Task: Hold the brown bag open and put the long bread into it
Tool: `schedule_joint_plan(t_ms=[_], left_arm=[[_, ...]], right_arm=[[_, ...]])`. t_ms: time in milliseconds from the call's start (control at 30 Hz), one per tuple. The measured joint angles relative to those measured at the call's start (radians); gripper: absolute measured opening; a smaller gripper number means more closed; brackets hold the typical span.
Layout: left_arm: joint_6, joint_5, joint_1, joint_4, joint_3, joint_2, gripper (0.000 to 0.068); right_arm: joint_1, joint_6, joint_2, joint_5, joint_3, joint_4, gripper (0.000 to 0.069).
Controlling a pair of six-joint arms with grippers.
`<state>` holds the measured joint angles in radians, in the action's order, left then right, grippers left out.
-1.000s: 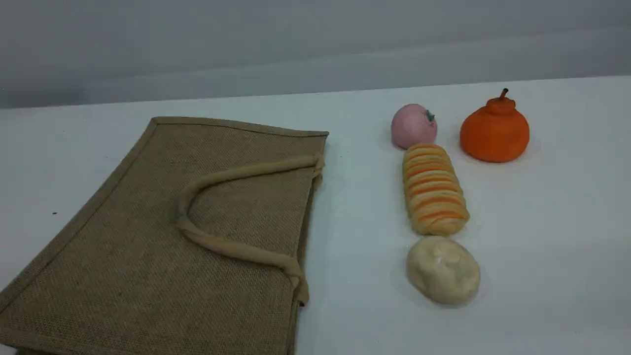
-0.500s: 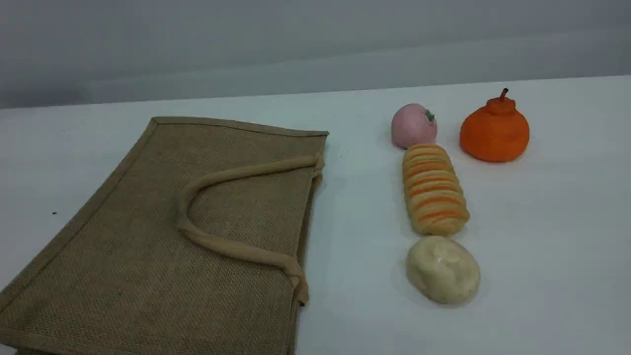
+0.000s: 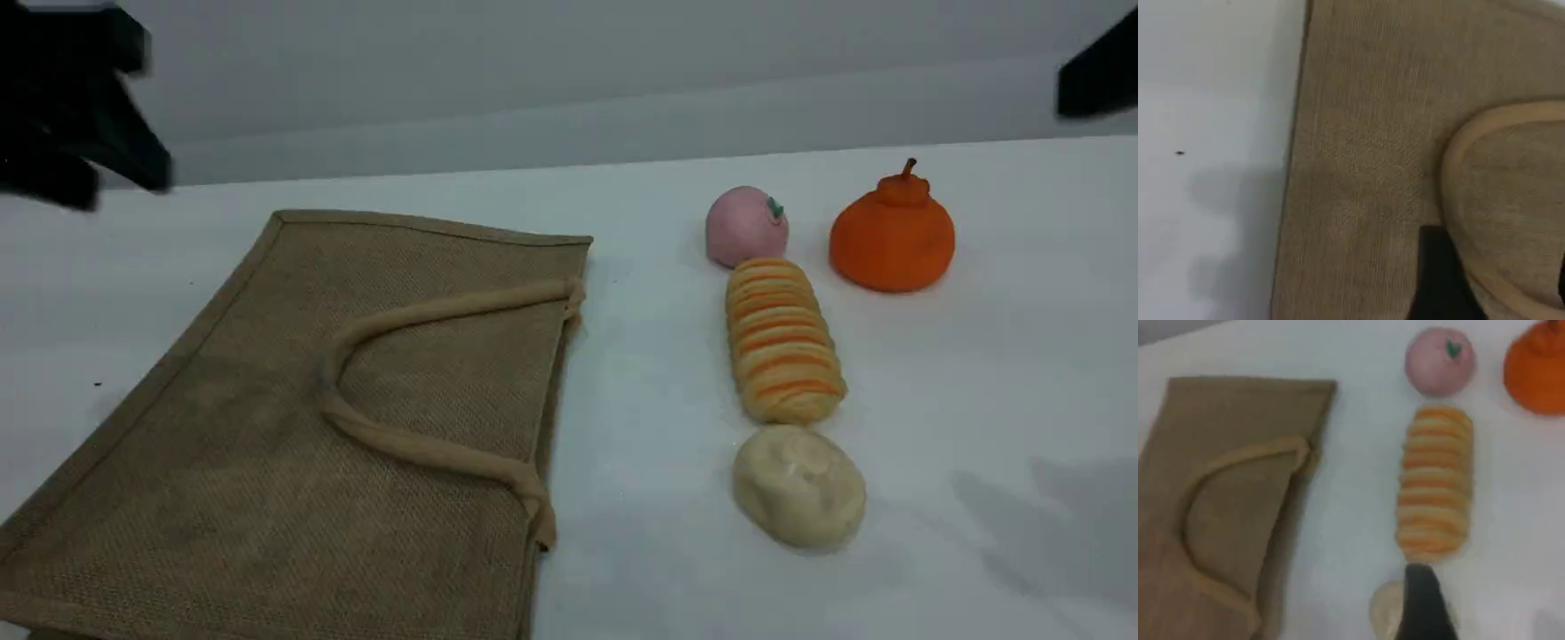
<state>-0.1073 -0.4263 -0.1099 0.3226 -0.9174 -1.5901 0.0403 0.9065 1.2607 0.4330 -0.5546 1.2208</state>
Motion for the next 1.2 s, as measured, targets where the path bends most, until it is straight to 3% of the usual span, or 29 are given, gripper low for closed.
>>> schedule_joint_plan(t_ms=[200,367,733,1200], left_arm=[[-0.082,-0.030,-0.058,0.057,-0.123,-0.219,0.0377],[-0.095,-0.062,-0.092,0.056,-0.211,-0.352,0.0377],[-0.068,-0.061,-0.105,0.044,-0.233,-0.452,0.0377],[-0.031,0.019,-0.112,0.048,-0.233,-0.542,0.0377]], right_arm=[[0.000,0.192,0.131,0.026,-0.053,0.198,0.0402],[0.000,0.208,0.166,0.032,-0.083,0.219,0.0402],[-0.001,0.231,0.172,0.038,-0.083,0.221,0.0402],[-0.001,0.250,0.172,0.040,-0.083,0.225,0.0402]])
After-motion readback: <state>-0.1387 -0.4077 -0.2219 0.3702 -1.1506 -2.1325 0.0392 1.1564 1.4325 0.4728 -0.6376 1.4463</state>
